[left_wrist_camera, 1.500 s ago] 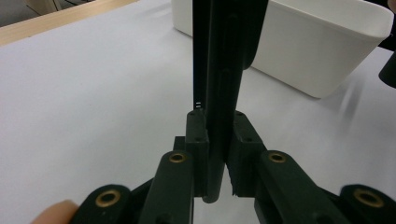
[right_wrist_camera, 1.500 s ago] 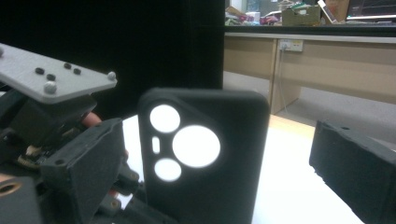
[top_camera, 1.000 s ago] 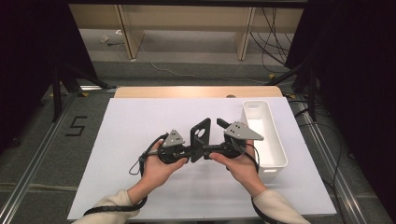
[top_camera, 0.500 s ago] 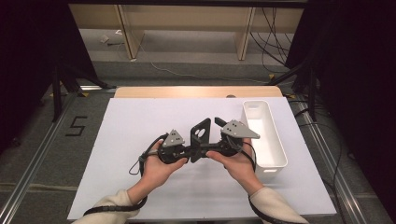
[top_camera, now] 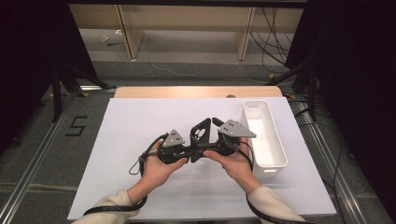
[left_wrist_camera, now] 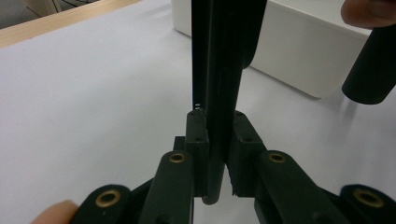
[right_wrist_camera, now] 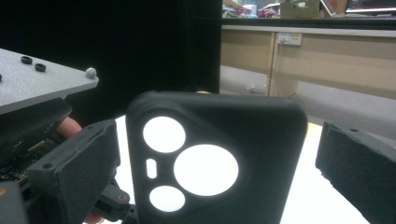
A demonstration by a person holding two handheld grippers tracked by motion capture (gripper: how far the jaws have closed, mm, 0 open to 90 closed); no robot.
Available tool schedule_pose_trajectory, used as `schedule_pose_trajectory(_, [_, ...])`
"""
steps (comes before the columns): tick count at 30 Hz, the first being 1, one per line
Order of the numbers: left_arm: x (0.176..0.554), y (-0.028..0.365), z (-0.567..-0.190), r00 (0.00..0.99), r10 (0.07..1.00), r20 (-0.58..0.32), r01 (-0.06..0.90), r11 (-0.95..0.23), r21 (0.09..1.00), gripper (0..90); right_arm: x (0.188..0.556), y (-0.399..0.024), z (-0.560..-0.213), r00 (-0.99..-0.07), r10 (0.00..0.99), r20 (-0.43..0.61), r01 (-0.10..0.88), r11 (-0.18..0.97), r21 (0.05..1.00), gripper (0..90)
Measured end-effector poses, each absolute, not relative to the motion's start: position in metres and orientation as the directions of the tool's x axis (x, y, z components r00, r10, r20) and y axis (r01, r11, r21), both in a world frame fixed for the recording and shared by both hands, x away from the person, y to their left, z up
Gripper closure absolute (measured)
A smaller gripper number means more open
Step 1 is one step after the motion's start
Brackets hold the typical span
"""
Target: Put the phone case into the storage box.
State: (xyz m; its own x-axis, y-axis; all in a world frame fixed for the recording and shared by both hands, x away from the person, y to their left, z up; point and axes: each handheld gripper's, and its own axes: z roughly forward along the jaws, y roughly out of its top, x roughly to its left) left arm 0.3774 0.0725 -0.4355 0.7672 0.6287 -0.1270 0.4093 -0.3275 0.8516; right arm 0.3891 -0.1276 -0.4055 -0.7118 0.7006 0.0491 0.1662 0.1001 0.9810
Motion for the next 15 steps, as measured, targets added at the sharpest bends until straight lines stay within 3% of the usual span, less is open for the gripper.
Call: schedule_pose_trajectory(15, [0.3773,0.0726,-0.4354,0.769,0.627,-0.125,0.406,-0.328,0.853,80.1,0.3888,-0.1252,-0.4055,-0.699,0.711,0.071,0.178,0.077,0.981,10.5])
